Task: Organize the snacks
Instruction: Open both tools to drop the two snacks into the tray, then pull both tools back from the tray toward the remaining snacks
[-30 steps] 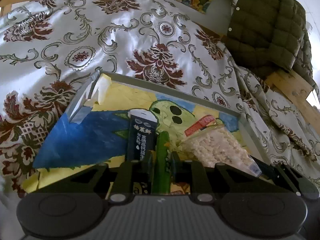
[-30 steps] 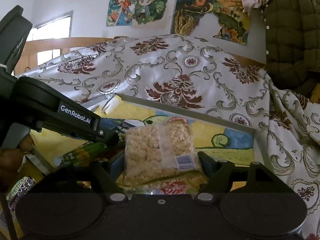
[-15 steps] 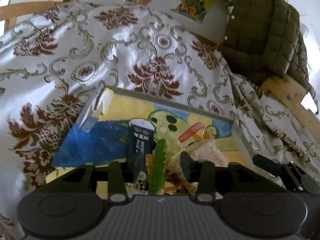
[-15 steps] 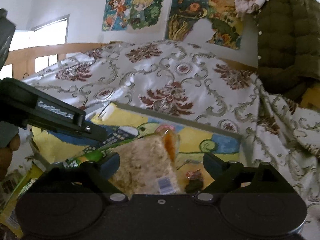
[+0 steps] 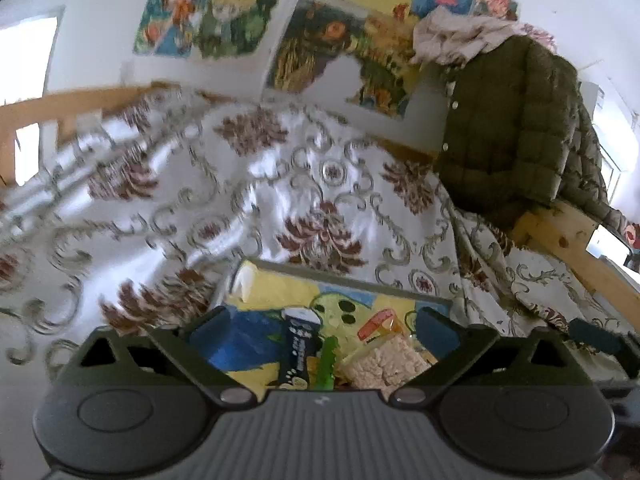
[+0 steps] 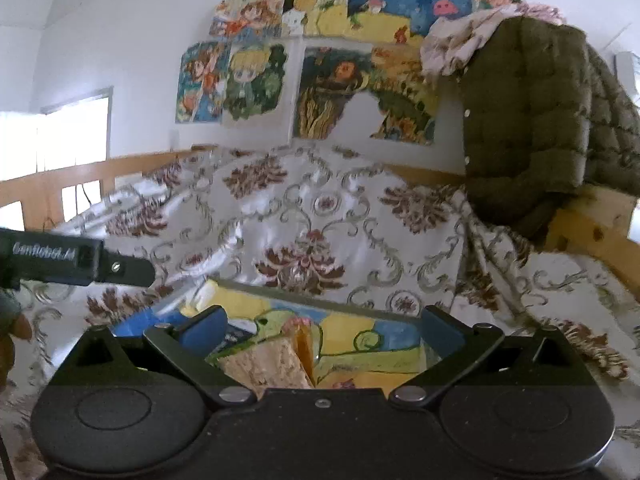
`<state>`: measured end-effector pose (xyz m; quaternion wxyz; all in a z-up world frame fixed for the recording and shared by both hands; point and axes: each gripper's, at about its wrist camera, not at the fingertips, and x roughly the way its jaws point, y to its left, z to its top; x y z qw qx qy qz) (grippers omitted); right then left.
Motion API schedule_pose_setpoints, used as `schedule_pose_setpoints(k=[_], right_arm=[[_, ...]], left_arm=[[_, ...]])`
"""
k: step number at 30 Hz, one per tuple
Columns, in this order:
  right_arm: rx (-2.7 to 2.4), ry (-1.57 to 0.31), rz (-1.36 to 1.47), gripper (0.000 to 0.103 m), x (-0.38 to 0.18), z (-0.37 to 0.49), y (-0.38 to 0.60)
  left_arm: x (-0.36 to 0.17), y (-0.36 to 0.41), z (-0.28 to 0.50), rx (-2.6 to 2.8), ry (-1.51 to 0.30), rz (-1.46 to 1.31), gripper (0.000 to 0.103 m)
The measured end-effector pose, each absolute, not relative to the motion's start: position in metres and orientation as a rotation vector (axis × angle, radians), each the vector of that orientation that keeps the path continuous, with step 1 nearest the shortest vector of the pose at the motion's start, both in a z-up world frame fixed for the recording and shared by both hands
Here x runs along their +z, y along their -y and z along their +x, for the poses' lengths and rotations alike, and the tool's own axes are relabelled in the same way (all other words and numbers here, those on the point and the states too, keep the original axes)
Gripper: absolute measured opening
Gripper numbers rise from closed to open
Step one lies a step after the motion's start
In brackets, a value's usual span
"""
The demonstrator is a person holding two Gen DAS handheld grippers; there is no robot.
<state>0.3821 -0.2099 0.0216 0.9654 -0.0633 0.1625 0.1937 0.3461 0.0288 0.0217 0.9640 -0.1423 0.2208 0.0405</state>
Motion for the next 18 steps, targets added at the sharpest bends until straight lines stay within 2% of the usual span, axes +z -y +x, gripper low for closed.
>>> schedule_pose_setpoints(k=[9,18], right_arm=[[0.350,-0.258,-0.095,0.102,0.063,0.317,0.232],[0.305,-0.247,-0.068,0.102,0.076,0.253,0.251]], left_arm=[[0.050,-0.016,0.269,0.113,-0.327,-0.207,0.103],[0.054,-0.003,0.199,0.129,-0.305,-0.147,0.103]])
